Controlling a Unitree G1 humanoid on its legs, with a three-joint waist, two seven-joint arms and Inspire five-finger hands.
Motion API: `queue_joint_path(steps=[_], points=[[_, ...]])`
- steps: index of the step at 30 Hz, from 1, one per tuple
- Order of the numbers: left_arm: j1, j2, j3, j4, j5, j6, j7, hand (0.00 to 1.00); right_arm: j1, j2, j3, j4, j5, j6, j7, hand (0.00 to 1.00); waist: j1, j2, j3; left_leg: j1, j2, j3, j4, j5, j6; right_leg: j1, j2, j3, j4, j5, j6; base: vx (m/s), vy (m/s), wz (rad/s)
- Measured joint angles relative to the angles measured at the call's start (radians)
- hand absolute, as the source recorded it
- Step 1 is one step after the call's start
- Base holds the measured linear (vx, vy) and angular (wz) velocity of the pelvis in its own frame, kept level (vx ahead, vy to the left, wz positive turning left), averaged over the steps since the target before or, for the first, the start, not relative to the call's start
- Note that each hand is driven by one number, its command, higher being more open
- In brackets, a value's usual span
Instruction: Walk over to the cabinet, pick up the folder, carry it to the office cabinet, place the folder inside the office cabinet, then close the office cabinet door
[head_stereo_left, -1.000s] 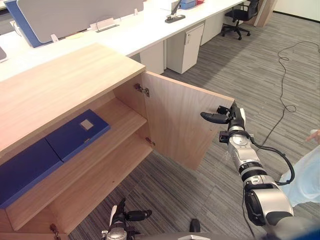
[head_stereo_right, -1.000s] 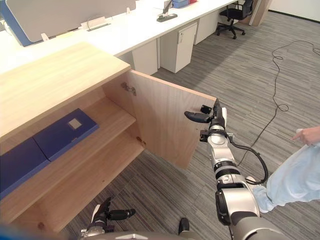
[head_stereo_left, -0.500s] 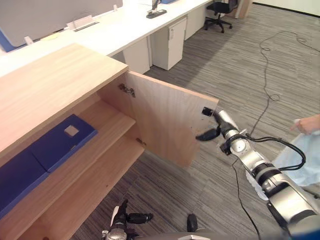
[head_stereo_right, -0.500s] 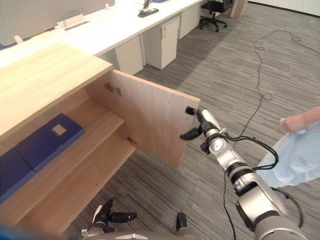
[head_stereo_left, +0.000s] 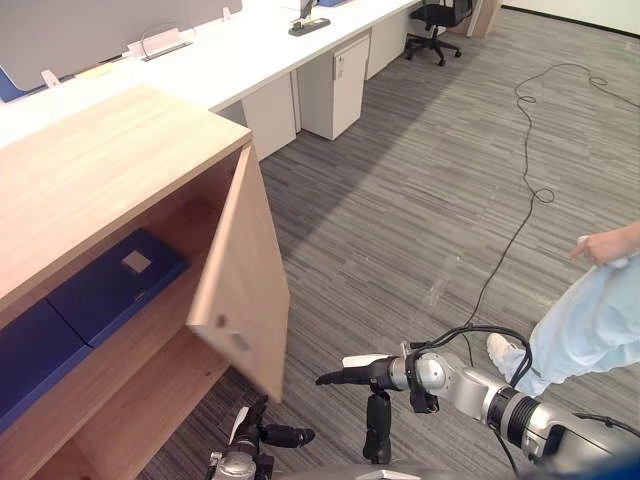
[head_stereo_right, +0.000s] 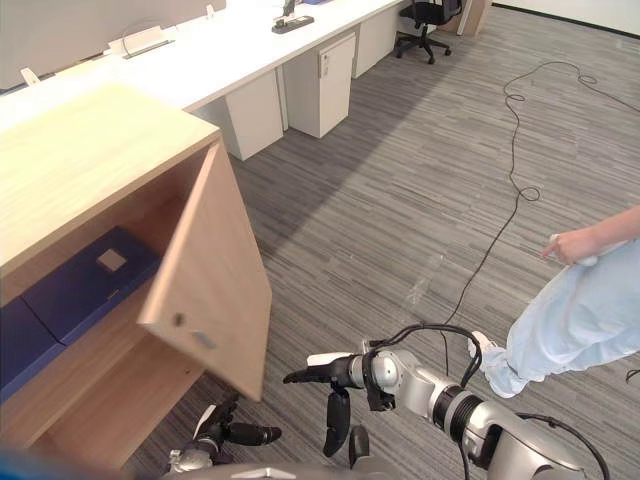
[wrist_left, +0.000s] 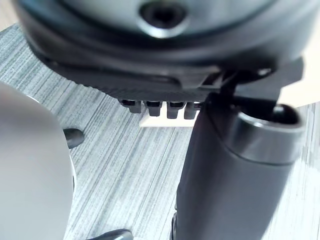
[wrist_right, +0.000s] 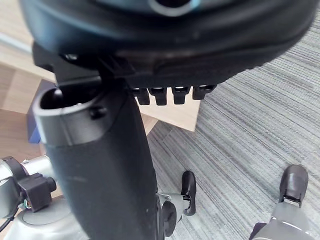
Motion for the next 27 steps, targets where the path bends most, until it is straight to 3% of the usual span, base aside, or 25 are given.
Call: queue_joint_path(steps=[7, 11, 14, 15, 16, 17, 18, 19, 20, 21, 22, 23, 24, 27], points=[[0.000, 0.001, -0.018, -0.007, -0.001, 0.002, -0.003, 1.00, 0.025, 0.028, -0.039, 0.008, -0.051, 0.003, -0.028, 1.00, 0.011, 0.006, -0.004, -0.007, -0.001, 0.010, 0.021, -0.011, 0.003, -0.001, 0.000, 0.010, -0.009, 0.012, -0.001, -0.05, 0.016, -0.06], [0.003, -0.006, -0.021, -0.018, 0.000, 0.002, -0.015, 1.00, 0.071, 0.116, -0.116, 0.096, -0.086, 0.006, -0.065, 1.00, 0.022, 0.020, -0.011, -0.038, -0.006, -0.038, 0.040, -0.011, 0.003, 0.003, -0.013, -0.035, -0.003, 0.006, 0.002, -0.04, 0.006, 0.35], [0.002, -0.026, -0.022, -0.028, 0.000, 0.002, -0.015, 1.00, 0.113, 0.159, -0.144, 0.205, -0.110, 0.024, -0.102, 1.00, 0.022, 0.048, 0.001, -0.064, -0.046, -0.165, 0.093, -0.018, 0.015, -0.006, -0.084, -0.144, 0.196, -0.123, 0.023, -0.06, 0.049, 1.38], [0.003, -0.031, -0.029, -0.043, 0.002, -0.004, -0.013, 1.00, 0.170, 0.182, -0.217, 0.257, -0.134, 0.037, -0.116, 1.00, 0.026, 0.042, -0.004, -0.100, -0.105, -0.269, 0.138, -0.025, 0.026, -0.027, -0.163, -0.199, 0.351, -0.219, 0.035, -0.07, 0.057, 2.12], [0.002, -0.032, -0.038, -0.044, 0.011, -0.009, -0.010, 1.00, 0.214, 0.200, -0.293, 0.293, -0.147, 0.042, -0.133, 1.00, 0.023, 0.038, -0.015, -0.134, -0.146, -0.345, 0.161, -0.025, 0.033, -0.039, -0.201, -0.191, 0.424, -0.269, 0.021, -0.06, 0.023, 2.31], [-0.002, -0.037, -0.039, -0.043, 0.013, -0.008, -0.008, 1.00, 0.244, 0.214, -0.348, 0.306, -0.162, 0.045, -0.151, 1.00, 0.017, 0.043, -0.019, -0.162, -0.171, -0.404, 0.181, -0.025, 0.038, -0.044, -0.204, -0.155, 0.457, -0.300, -0.022, -0.06, -0.081, 2.57], [-0.004, -0.038, -0.039, -0.047, 0.025, -0.013, -0.006, 1.00, 0.295, 0.245, -0.450, 0.344, -0.163, 0.050, -0.189, 1.00, 0.008, 0.049, -0.024, -0.204, -0.221, -0.525, 0.201, -0.017, 0.052, -0.056, -0.190, -0.019, 0.513, -0.344, -0.097, -0.04, -0.106, 2.96], [-0.003, -0.034, -0.030, -0.051, 0.031, -0.014, 0.002, 1.00, 0.314, 0.288, -0.543, 0.405, -0.165, 0.068, -0.222, 1.00, 0.004, 0.050, -0.026, -0.224, -0.261, -0.644, 0.200, -0.001, 0.051, -0.055, -0.159, 0.137, 0.537, -0.389, -0.128, -0.01, -0.204, 2.96], [0.001, -0.028, -0.019, -0.055, 0.031, -0.011, 0.008, 1.00, 0.316, 0.313, -0.582, 0.439, -0.171, 0.082, -0.244, 1.00, 0.005, 0.048, -0.030, -0.239, -0.279, -0.698, 0.197, 0.009, 0.039, -0.041, -0.138, 0.215, 0.528, -0.421, -0.109, 0.05, -0.273, 2.60], [0.005, -0.010, 0.010, -0.060, 0.030, -0.009, 0.014, 1.00, 0.311, 0.361, -0.642, 0.491, -0.190, 0.104, -0.290, 1.00, 0.019, 0.023, -0.030, -0.256, -0.310, -0.773, 0.172, 0.032, 0.012, -0.020, -0.124, 0.319, 0.508, -0.466, -0.035, 0.06, -0.376, 2.17], [0.007, 0.008, 0.052, -0.063, 0.025, -0.002, 0.024, 1.00, 0.295, 0.404, -0.681, 0.529, -0.201, 0.123, -0.332, 1.00, 0.044, 0.002, -0.023, -0.268, -0.321, -0.827, 0.138, 0.062, -0.013, 0.005, -0.126, 0.334, 0.470, -0.512, 0.059, 0.03, -0.322, 1.93], [0.010, 0.005, 0.076, -0.061, 0.017, 0.009, 0.031, 1.00, 0.288, 0.419, -0.699, 0.548, -0.199, 0.129, -0.350, 1.00, 0.049, 0.010, -0.022, -0.271, -0.311, -0.860, 0.117, 0.075, -0.020, 0.006, -0.115, 0.294, 0.470, -0.509, 0.065, -0.03, -0.298, 1.57], [0.026, 0.001, 0.122, -0.062, -0.010, 0.020, 0.038, 1.00, 0.287, 0.446, -0.727, 0.566, -0.160, 0.145, -0.385, 1.00, 0.058, 0.019, -0.026, -0.275, -0.280, -0.889, 0.079, 0.084, -0.025, 0.017, -0.104, 0.233, 0.453, -0.501, 0.042, -0.09, -0.234, 1.38], [0.050, -0.018, 0.222, -0.074, -0.041, 0.029, 0.043, 1.00, 0.307, 0.485, -0.771, 0.579, -0.110, 0.162, -0.450, 1.00, 0.071, 0.015, -0.028, -0.294, -0.273, -0.850, 0.160, 0.081, -0.045, 0.074, -0.080, 0.108, 0.426, -0.499, 0.031, -0.04, -0.147, 1.06]])
